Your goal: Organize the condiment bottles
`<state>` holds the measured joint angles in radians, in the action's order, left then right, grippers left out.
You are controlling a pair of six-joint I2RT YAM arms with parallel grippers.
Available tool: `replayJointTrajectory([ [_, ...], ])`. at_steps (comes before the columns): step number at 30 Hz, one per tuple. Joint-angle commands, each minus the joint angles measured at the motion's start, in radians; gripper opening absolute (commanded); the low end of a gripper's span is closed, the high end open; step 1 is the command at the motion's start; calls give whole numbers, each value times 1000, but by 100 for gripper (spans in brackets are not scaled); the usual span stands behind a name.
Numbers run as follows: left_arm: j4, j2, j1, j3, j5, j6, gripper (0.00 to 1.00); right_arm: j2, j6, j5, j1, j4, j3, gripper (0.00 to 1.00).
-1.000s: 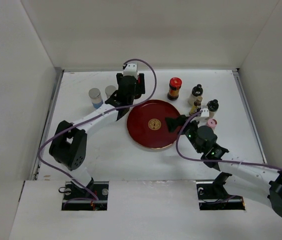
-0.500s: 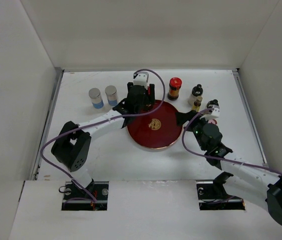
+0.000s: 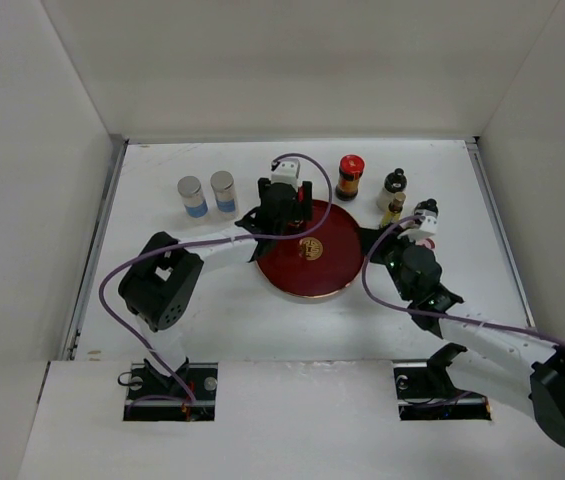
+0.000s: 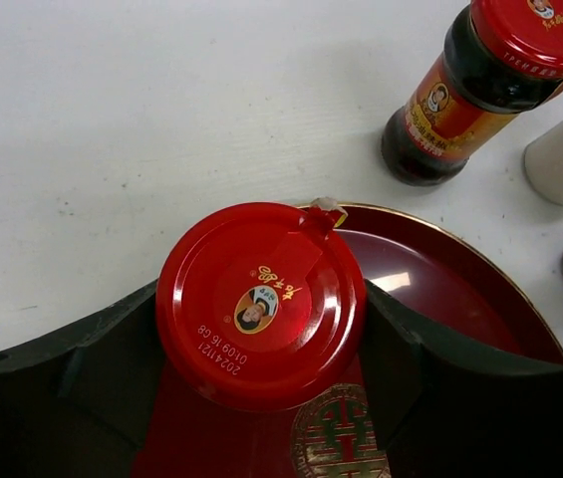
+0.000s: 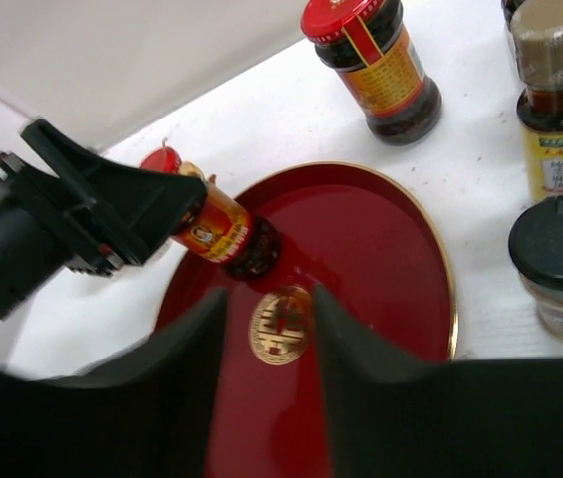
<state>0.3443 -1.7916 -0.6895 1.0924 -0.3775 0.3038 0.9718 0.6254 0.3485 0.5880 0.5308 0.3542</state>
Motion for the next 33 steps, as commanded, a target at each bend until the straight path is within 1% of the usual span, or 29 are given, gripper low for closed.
replayJointTrajectory([
  [1, 183, 35, -5, -18, -9, 18, 75, 18, -3, 10, -11, 28, 14, 34],
  [2, 193, 44, -8, -28, -9, 18, 80, 28, -10, 9, -14, 15, 25, 28],
  [3, 205, 64, -11, -43, -14, 18, 84, 37, -16, 10, -14, 2, 35, 27],
  [5, 214, 101, -14, -61, -18, 18, 88, 60, -36, 6, -14, -26, 66, 30],
  [8, 228, 193, -24, -109, -40, 26, 93, 113, -72, 6, -9, -87, 141, 46],
  [10, 258, 268, -26, -164, -50, 38, 94, 160, -90, 6, -9, -139, 207, 60],
  [11, 274, 308, -23, -198, -55, 46, 94, 185, -101, 9, -9, -162, 238, 65],
  [14, 298, 420, -11, -308, -64, 86, 94, 287, -119, 18, -35, -189, 330, 73],
  [19, 308, 595, 8, -535, -58, 181, 91, 491, -190, 11, -102, -206, 512, 85],
  [22, 309, 664, 18, -658, -54, 225, 91, 614, -230, 21, -130, -242, 627, 88],
  [25, 312, 693, 32, -722, -37, 254, 91, 709, -253, 21, -149, -281, 730, 90],
  [27, 321, 702, 44, -747, -17, 267, 91, 777, -274, 23, -158, -314, 813, 92],
  [30, 383, 675, 57, -767, -6, 258, 91, 872, -314, 40, -173, -365, 923, 93],
  [33, 401, 647, 64, -767, 35, 256, 90, 930, -338, 53, -187, -365, 982, 93],
])
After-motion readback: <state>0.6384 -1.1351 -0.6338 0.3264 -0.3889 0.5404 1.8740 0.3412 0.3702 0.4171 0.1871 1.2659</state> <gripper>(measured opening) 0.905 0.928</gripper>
